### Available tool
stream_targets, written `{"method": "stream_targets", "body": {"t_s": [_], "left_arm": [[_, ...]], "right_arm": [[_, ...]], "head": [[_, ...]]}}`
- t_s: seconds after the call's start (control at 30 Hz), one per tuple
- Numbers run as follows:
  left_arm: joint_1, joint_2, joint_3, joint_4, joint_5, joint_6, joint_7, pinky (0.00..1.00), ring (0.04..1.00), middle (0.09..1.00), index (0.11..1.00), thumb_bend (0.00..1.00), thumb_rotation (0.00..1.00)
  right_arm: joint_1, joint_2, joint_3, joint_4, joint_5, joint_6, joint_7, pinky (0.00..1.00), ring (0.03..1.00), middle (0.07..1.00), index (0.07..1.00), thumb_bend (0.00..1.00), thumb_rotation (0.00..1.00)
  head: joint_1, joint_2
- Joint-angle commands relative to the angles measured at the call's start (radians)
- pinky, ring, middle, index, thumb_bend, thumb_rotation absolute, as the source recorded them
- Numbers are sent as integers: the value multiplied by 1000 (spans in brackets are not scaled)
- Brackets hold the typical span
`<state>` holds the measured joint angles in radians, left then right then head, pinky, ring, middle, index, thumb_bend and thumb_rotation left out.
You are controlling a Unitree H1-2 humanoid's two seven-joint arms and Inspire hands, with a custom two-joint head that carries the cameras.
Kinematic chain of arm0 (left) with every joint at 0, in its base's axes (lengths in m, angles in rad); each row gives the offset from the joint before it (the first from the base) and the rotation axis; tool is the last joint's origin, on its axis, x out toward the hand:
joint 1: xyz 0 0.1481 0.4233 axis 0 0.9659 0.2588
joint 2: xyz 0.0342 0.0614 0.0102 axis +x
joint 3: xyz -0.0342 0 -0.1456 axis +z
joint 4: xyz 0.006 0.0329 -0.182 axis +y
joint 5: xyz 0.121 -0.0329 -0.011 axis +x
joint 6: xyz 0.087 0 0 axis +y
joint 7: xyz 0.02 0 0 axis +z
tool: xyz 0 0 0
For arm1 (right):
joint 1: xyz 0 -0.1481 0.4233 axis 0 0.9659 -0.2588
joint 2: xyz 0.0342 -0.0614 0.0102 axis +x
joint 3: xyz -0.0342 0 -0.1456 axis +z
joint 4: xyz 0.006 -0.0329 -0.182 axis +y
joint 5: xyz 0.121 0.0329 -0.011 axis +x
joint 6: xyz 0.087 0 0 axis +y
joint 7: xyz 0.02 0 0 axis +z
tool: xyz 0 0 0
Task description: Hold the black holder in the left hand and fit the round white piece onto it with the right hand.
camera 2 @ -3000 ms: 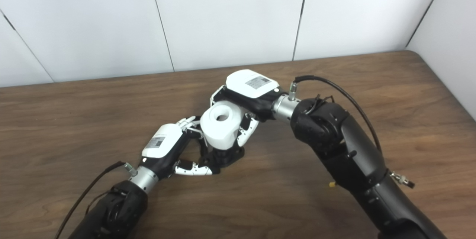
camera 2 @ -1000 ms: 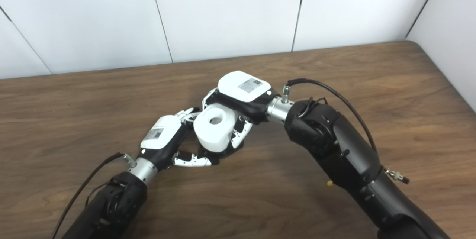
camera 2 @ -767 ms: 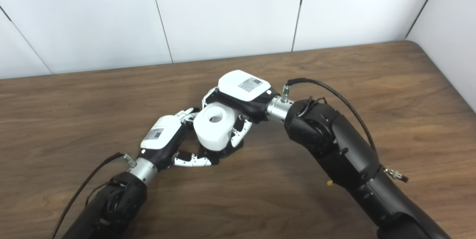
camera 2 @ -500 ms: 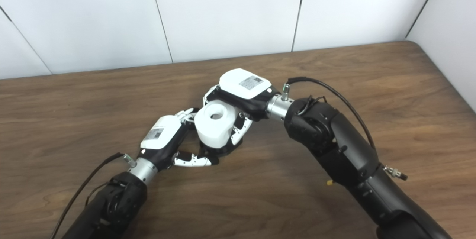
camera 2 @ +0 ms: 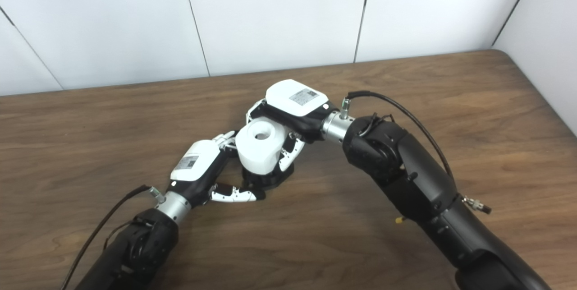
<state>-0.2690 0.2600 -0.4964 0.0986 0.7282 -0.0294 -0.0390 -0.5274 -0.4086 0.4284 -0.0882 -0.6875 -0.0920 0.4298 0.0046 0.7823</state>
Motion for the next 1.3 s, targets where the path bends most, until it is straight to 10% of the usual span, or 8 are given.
{"method": "stream_targets", "body": {"t_s": [0.0, 1.27], "left_arm": [[50, 36, -16, 51, 24, 36, -72, 916, 938, 859, 486, 523, 53], [24, 18, -27, 61, 30, 47, -79, 913, 940, 871, 486, 523, 53]], "right_arm": [[8, -47, 16, 11, -34, -10, 47, 576, 634, 654, 484, 521, 131], [33, -52, 6, -104, -1, 9, 119, 593, 650, 655, 484, 520, 134]], "head": [[0, 0], [5, 4]]}}
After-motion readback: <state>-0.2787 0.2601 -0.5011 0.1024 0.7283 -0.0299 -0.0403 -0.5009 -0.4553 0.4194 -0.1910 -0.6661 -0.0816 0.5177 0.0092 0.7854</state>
